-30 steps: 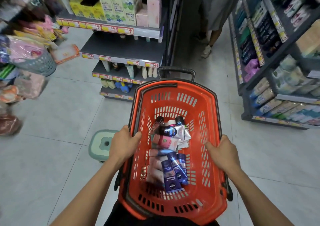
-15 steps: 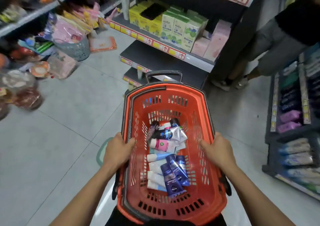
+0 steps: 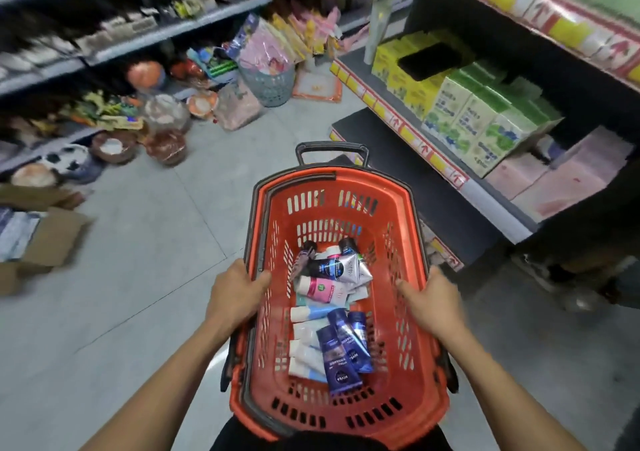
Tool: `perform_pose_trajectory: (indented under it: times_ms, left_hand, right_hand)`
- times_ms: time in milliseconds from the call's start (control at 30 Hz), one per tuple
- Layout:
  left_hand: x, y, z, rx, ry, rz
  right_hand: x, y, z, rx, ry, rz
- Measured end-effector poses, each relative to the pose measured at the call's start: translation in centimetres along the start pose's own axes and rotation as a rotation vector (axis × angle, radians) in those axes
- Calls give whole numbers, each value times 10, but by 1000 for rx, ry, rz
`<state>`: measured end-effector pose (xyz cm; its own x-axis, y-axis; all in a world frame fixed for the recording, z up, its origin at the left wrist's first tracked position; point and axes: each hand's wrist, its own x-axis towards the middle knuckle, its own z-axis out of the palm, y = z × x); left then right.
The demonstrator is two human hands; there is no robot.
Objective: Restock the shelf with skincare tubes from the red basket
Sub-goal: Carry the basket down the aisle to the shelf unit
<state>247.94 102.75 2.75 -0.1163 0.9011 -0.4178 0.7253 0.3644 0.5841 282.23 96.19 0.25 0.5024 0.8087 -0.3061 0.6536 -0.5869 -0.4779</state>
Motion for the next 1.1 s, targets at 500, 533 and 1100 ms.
perform_pose_trajectory:
  times_ms: [500,533,1100]
  left_hand:
    - [-11,55,63,-174,309,-305]
    - [-10,56,66,-189,314,-300]
    - [121,-46,202,-268,-25,-411]
  right_hand:
    - [139,-37,-45,-99,-250,-277]
    - [144,-39,-43,-106,-262,-282]
    - [277,3,129,-236,-454,-170]
